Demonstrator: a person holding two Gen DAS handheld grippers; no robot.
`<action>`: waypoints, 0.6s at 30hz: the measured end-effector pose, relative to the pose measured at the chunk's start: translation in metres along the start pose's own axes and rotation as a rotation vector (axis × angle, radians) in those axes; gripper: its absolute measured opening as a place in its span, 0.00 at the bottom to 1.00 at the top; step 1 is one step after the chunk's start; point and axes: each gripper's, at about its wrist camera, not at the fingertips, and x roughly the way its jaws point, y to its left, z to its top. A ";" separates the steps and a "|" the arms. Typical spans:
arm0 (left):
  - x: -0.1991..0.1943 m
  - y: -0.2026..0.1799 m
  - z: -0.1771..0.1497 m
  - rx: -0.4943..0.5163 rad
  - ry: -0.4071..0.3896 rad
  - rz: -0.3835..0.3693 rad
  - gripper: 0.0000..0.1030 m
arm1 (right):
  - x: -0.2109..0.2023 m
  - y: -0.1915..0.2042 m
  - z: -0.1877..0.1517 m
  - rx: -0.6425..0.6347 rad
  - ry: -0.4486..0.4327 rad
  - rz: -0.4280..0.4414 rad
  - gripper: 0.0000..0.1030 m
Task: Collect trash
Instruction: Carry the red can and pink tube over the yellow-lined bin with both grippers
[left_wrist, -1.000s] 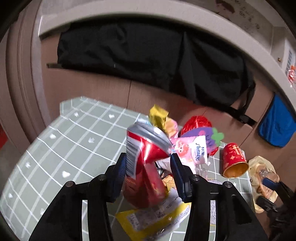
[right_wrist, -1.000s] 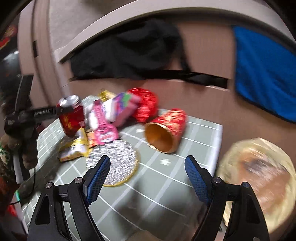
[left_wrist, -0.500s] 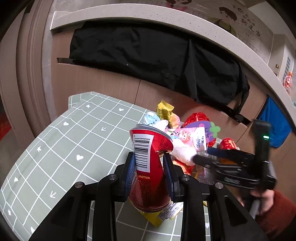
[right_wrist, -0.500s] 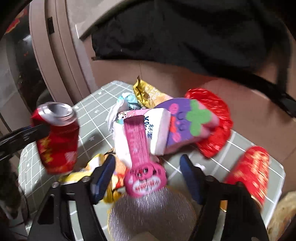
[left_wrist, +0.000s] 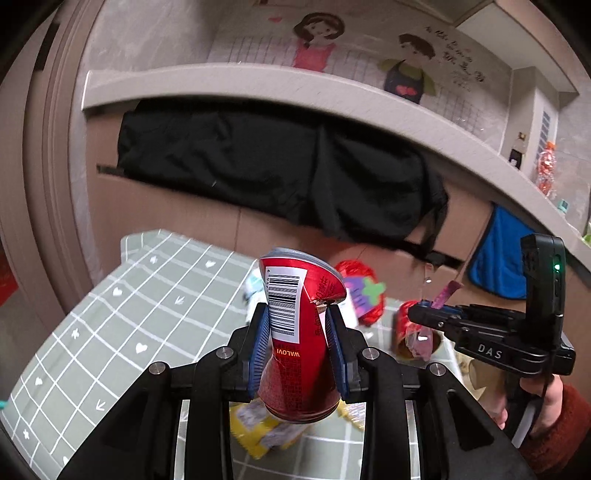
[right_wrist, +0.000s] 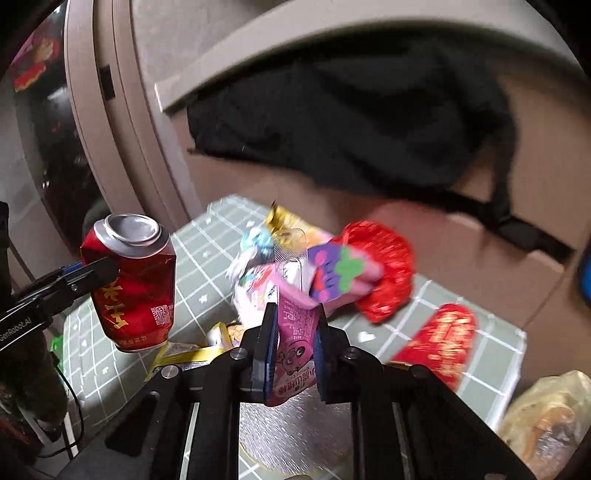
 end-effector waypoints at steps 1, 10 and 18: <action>-0.002 -0.005 0.002 0.006 -0.007 -0.003 0.31 | -0.007 -0.002 0.001 0.003 -0.010 0.000 0.16; -0.021 -0.100 0.027 0.120 -0.088 -0.067 0.31 | -0.107 -0.038 0.003 0.028 -0.167 -0.059 0.16; -0.015 -0.213 0.033 0.216 -0.117 -0.204 0.31 | -0.201 -0.099 -0.020 0.079 -0.282 -0.213 0.16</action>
